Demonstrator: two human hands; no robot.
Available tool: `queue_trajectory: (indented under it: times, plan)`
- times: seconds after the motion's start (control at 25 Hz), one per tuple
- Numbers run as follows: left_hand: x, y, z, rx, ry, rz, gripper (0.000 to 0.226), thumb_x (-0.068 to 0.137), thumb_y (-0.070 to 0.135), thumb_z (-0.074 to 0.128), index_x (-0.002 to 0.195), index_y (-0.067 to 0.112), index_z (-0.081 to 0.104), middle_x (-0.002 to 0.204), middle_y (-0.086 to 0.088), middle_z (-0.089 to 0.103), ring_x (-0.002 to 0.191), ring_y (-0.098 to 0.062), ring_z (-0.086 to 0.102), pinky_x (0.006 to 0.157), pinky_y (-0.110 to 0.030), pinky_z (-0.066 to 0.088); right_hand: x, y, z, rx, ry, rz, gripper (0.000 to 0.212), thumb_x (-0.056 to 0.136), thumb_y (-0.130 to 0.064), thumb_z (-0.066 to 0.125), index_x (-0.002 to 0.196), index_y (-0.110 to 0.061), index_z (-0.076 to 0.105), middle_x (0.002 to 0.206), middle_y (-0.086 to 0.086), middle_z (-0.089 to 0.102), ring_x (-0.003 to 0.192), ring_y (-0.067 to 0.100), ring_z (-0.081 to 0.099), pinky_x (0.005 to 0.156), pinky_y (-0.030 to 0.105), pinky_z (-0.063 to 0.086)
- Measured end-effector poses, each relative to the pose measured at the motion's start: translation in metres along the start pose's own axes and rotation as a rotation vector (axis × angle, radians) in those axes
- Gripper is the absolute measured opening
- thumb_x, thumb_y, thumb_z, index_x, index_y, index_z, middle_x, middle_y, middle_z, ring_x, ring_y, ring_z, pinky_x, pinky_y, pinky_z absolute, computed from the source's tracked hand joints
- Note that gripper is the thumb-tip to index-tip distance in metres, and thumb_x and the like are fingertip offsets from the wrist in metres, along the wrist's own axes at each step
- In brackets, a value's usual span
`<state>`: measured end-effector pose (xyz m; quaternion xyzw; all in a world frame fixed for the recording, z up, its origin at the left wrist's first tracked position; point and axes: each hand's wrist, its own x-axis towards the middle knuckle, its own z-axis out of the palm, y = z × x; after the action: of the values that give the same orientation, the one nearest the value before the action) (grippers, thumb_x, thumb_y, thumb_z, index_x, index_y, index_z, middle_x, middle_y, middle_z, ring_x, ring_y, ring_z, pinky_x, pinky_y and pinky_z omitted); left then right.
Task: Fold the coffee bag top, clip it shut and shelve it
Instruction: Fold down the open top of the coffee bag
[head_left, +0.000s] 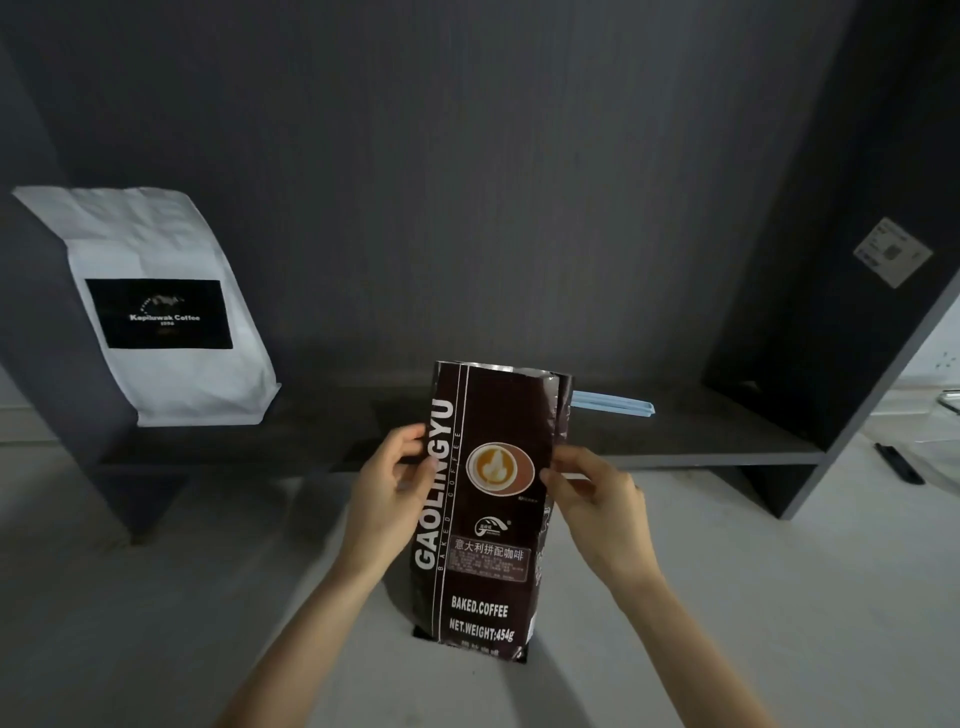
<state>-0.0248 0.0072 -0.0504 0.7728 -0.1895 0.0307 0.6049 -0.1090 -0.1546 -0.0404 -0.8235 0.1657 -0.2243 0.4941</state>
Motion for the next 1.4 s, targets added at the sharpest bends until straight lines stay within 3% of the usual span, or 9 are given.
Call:
queue_trajectory:
  times: [0.28, 0.52, 0.64, 0.8, 0.92, 1.04, 1.16, 1.28, 1.4]
  plan:
    - [-0.031, 0.003, -0.016, -0.052, 0.071, 0.035, 0.028, 0.082, 0.007, 0.057, 0.087, 0.034, 0.050, 0.089, 0.011, 0.063, 0.077, 0.000, 0.062, 0.067, -0.007, 0.047, -0.015, -0.010, 0.004, 0.076, 0.005, -0.022, 0.018, 0.083, -0.007, 0.055, 0.094, -0.016, 0.065, 0.075, -0.013, 0.064, 0.065, -0.010, 0.060, 0.056, 0.000, 0.042]
    - [-0.051, -0.005, -0.018, -0.149, -0.011, -0.057, 0.016, 0.077, 0.034, 0.060, 0.091, 0.039, 0.056, 0.067, 0.033, 0.068, 0.069, 0.009, 0.063, 0.065, -0.011, 0.049, -0.030, -0.004, 0.011, 0.239, 0.024, 0.103, 0.041, 0.084, -0.009, 0.055, 0.123, -0.018, 0.048, 0.076, 0.004, 0.065, 0.081, 0.019, 0.062, 0.084, 0.035, 0.049]
    - [-0.054, -0.005, -0.018, -0.175, -0.020, -0.046, 0.022, 0.069, 0.041, 0.060, 0.090, 0.036, 0.059, 0.071, 0.032, 0.069, 0.072, 0.008, 0.064, 0.068, -0.012, 0.050, -0.033, -0.002, 0.008, 0.203, -0.002, 0.083, 0.031, 0.084, -0.011, 0.055, 0.113, -0.021, 0.057, 0.074, 0.001, 0.066, 0.079, 0.019, 0.061, 0.084, 0.041, 0.051]
    - [-0.060, -0.003, -0.018, -0.160, 0.032, -0.044, 0.024, 0.082, 0.010, 0.058, 0.085, 0.033, 0.060, 0.069, 0.031, 0.069, 0.067, 0.008, 0.063, 0.069, -0.018, 0.051, -0.039, 0.001, 0.005, 0.229, 0.035, 0.085, 0.016, 0.081, -0.016, 0.061, 0.090, -0.030, 0.060, 0.083, 0.005, 0.060, 0.079, 0.016, 0.057, 0.076, 0.034, 0.049]
    - [-0.063, -0.001, -0.021, -0.150, 0.061, -0.053, 0.020, 0.080, 0.009, 0.060, 0.077, 0.029, 0.061, 0.069, 0.026, 0.070, 0.064, 0.004, 0.061, 0.072, -0.033, 0.050, -0.043, -0.001, 0.004, 0.243, 0.082, 0.085, 0.010, 0.080, -0.014, 0.062, 0.081, -0.024, 0.061, 0.099, 0.007, 0.059, 0.084, 0.011, 0.055, 0.067, 0.020, 0.043]
    - [-0.063, 0.000, -0.026, -0.149, 0.068, -0.046, 0.017, 0.078, 0.011, 0.062, 0.076, 0.028, 0.061, 0.069, 0.020, 0.071, 0.068, -0.002, 0.062, 0.073, -0.038, 0.050, -0.043, -0.006, 0.006, 0.293, 0.062, 0.066, 0.019, 0.081, -0.009, 0.060, 0.070, -0.025, 0.061, 0.084, 0.003, 0.066, 0.082, 0.016, 0.060, 0.070, 0.022, 0.043]
    - [-0.067, 0.002, -0.031, -0.134, 0.058, -0.055, 0.024, 0.081, 0.011, 0.060, 0.086, 0.034, 0.061, 0.070, 0.016, 0.070, 0.070, 0.001, 0.061, 0.073, -0.030, 0.050, -0.047, -0.008, 0.012, 0.312, -0.005, 0.062, 0.020, 0.082, -0.008, 0.057, 0.072, -0.025, 0.060, 0.075, -0.001, 0.067, 0.077, 0.017, 0.062, 0.069, 0.024, 0.047]
    - [-0.071, 0.003, -0.034, -0.142, 0.013, -0.068, 0.023, 0.082, 0.013, 0.059, 0.088, 0.035, 0.062, 0.070, 0.019, 0.071, 0.070, 0.005, 0.062, 0.069, -0.016, 0.049, -0.051, -0.013, 0.015, 0.355, -0.031, 0.030, 0.015, 0.083, -0.014, 0.057, 0.086, -0.030, 0.058, 0.078, 0.002, 0.066, 0.075, 0.009, 0.063, 0.061, 0.012, 0.050]
    - [-0.071, 0.006, -0.035, -0.186, -0.020, -0.065, 0.006, 0.072, 0.036, 0.066, 0.077, 0.038, 0.063, 0.074, 0.029, 0.070, 0.073, 0.007, 0.063, 0.067, -0.007, 0.047, -0.051, -0.017, 0.012, 0.405, -0.023, 0.011, 0.010, 0.082, -0.013, 0.059, 0.083, -0.023, 0.060, 0.073, 0.001, 0.063, 0.062, -0.001, 0.060, 0.054, 0.006, 0.047]
